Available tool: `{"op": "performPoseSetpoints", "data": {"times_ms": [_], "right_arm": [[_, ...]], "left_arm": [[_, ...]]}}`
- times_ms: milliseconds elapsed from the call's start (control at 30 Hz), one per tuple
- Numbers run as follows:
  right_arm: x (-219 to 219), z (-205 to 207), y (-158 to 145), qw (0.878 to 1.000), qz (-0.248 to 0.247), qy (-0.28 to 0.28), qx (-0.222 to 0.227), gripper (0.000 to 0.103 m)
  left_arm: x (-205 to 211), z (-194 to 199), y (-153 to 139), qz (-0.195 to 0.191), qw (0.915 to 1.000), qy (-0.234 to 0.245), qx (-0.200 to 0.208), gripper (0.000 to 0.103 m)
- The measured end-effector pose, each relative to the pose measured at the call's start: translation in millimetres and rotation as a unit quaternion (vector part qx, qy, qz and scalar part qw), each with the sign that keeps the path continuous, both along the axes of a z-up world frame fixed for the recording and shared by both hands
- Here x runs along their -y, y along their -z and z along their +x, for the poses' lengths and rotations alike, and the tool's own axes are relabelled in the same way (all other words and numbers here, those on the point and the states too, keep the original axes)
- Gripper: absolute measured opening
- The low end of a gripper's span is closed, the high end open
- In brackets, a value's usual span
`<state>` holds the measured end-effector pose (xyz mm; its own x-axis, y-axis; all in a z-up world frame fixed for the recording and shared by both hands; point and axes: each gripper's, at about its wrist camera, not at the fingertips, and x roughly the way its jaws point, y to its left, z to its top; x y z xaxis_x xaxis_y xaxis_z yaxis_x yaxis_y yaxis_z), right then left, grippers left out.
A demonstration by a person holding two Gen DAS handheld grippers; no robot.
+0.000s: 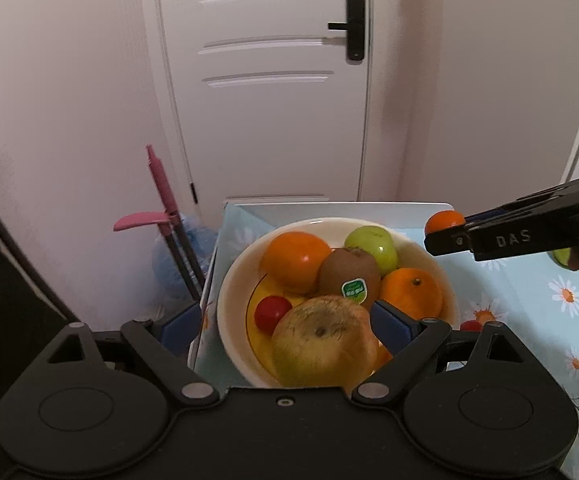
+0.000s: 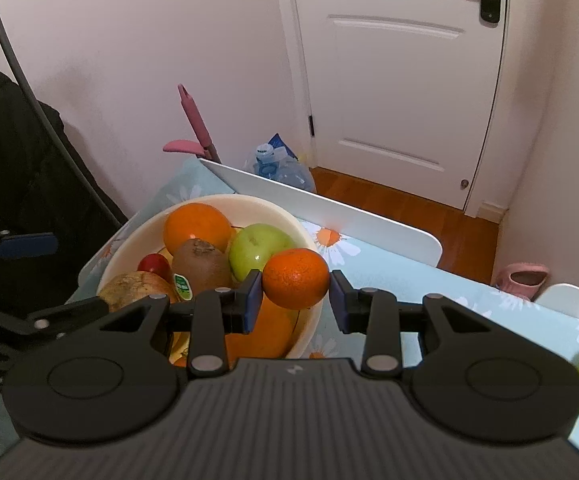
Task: Organize fruits
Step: 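Lower the kiwi into the bowl with the left tool while the right tool releases the mandarin there, then withdraw both tools and move the left tool to the red tomato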
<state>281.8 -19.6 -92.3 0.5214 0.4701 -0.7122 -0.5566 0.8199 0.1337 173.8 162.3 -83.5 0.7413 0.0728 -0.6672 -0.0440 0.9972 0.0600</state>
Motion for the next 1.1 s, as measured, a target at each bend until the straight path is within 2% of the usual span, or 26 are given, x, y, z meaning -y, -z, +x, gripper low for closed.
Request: {"op": "performPoseSetpoints", "data": {"times_ms": [167,233,267,333,400,767,1100], "right_arm": [[-2.8,7.5,8.1,1.000,-0.002,-0.006,-0.005,0.051],[-2.5,8.3,9.4,1.000,0.001,-0.003,-0.003,0.056],[-2.1,8.2,9.1,1.000,0.007,-0.006,-0.003,0.061],[-1.1,4.9,6.7,1.000,0.013,-0.002,0.007,0.088],[-0.2,1.0,3.2,1.000,0.014,0.006,0.018,0.099],[21.9,-38.4,-22.8,0.998,0.009,0.059,0.024,0.099],[62.5,-81.2,-45.6,0.987,0.023,0.153,0.033,0.099]], "left_arm": [[0.2,-5.0,2.5,-0.005,0.9999,-0.013,-0.003,0.094],[0.7,-6.8,3.5,-0.006,0.9999,-0.014,-0.004,0.094],[1.1,-7.5,4.1,-0.006,0.9999,-0.014,-0.005,0.094],[2.0,-8.3,5.5,-0.005,0.9999,-0.014,-0.007,0.094],[2.8,-9.5,5.7,-0.006,0.9999,-0.013,-0.009,0.094],[6.5,-20.3,-3.7,-0.010,0.9998,0.018,-0.005,0.094],[25.7,-24.3,-17.0,-0.011,0.9970,0.076,-0.012,0.094]]}}
